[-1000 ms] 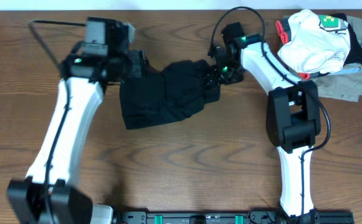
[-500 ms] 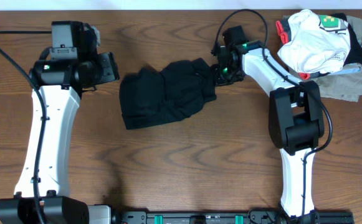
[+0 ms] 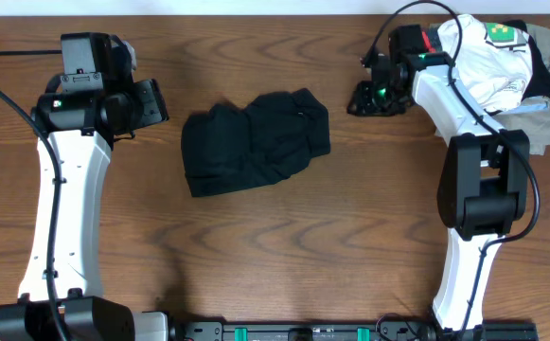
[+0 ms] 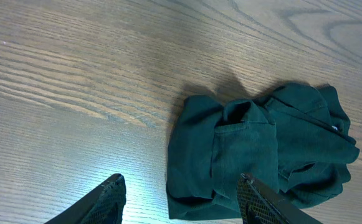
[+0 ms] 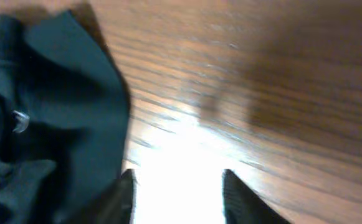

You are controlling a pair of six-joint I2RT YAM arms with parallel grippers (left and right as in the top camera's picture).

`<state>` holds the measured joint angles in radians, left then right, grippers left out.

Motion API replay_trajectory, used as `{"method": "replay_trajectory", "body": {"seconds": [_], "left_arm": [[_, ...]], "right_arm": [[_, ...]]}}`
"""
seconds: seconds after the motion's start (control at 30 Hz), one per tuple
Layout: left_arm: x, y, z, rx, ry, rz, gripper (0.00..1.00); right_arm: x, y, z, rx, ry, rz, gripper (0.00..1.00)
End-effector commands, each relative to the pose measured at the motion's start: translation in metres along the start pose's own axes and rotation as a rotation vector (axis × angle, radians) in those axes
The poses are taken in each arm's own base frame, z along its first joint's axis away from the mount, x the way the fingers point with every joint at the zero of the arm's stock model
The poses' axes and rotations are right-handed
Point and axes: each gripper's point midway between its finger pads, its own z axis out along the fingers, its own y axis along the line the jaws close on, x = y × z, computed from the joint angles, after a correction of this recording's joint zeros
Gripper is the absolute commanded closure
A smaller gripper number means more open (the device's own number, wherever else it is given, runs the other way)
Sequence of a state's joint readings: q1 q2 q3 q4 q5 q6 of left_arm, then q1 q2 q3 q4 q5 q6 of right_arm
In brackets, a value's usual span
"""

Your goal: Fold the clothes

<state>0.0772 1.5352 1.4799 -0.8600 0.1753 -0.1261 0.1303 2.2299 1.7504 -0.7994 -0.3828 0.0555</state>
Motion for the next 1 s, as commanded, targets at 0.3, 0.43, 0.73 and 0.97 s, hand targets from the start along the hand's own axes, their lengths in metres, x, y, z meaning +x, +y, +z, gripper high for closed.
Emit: {"method": "replay_trajectory", "body": {"seconds": [0.3, 0.43, 0.73, 0.97], "left_arm": [[0.004, 0.004, -0.005, -0.019, 0.018, 0.02, 0.41], [0.007, 0.006, -0.005, -0.029, 0.03, 0.036, 0.4], [0.009, 0.014, -0.005, -0.071, 0.039, 0.035, 0.41], [0.009, 0.014, -0.005, -0.071, 0.039, 0.035, 0.4]], "right_arm": [[0.004, 0.055, 0.044, -0.085, 0.005, -0.124, 0.44], [0.005, 0.06, 0.057, -0.091, 0.002, -0.144, 0.42], [0.006, 0.051, 0.071, -0.031, 0.004, -0.152, 0.39], [0.015, 0.059, 0.074, -0.04, 0.031, -0.16, 0.47]]}}
